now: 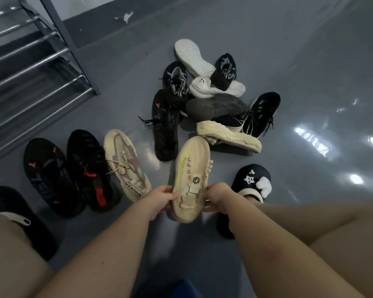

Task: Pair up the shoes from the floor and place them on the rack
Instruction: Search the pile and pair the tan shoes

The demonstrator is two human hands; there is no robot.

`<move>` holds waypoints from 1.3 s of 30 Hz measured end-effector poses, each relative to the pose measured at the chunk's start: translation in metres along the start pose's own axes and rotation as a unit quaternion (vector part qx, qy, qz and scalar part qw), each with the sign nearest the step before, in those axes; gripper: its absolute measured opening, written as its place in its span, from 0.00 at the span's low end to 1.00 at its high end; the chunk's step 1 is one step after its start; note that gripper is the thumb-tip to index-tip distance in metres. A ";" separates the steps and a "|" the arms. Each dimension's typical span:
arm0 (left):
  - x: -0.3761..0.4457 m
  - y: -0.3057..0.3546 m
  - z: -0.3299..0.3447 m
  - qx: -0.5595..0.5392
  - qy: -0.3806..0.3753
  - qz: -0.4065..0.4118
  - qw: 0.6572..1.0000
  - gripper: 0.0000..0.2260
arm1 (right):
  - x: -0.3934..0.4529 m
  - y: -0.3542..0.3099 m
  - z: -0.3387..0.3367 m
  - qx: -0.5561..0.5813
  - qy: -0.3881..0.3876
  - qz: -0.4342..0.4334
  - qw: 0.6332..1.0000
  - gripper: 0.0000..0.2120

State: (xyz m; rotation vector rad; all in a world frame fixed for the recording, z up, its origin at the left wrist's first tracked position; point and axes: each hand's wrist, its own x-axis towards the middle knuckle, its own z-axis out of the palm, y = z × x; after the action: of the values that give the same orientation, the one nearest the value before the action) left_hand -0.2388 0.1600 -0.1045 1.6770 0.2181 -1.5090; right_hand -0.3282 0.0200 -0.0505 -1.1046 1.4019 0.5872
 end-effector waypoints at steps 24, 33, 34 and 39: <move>-0.040 0.076 0.004 0.445 0.124 0.153 0.874 0.28 | -0.029 -0.056 -0.012 -0.139 0.172 -0.290 0.931 0.28; -0.036 0.163 0.014 0.445 0.159 0.217 0.854 0.28 | -0.049 -0.156 -0.058 -0.225 0.208 -0.334 0.891 0.30; -0.034 0.171 0.012 0.438 0.163 0.222 0.856 0.27 | -0.049 -0.164 -0.063 -0.235 0.213 -0.334 0.887 0.29; -0.010 0.194 0.006 0.360 0.169 0.225 0.890 0.25 | -0.019 -0.172 -0.073 -0.201 0.202 -0.297 0.911 0.29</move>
State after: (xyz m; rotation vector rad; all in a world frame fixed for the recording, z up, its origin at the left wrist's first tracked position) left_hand -0.1242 0.0389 -0.0055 2.3606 -0.5938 -0.9758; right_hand -0.2160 -0.1107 0.0240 -1.9798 1.2087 0.2017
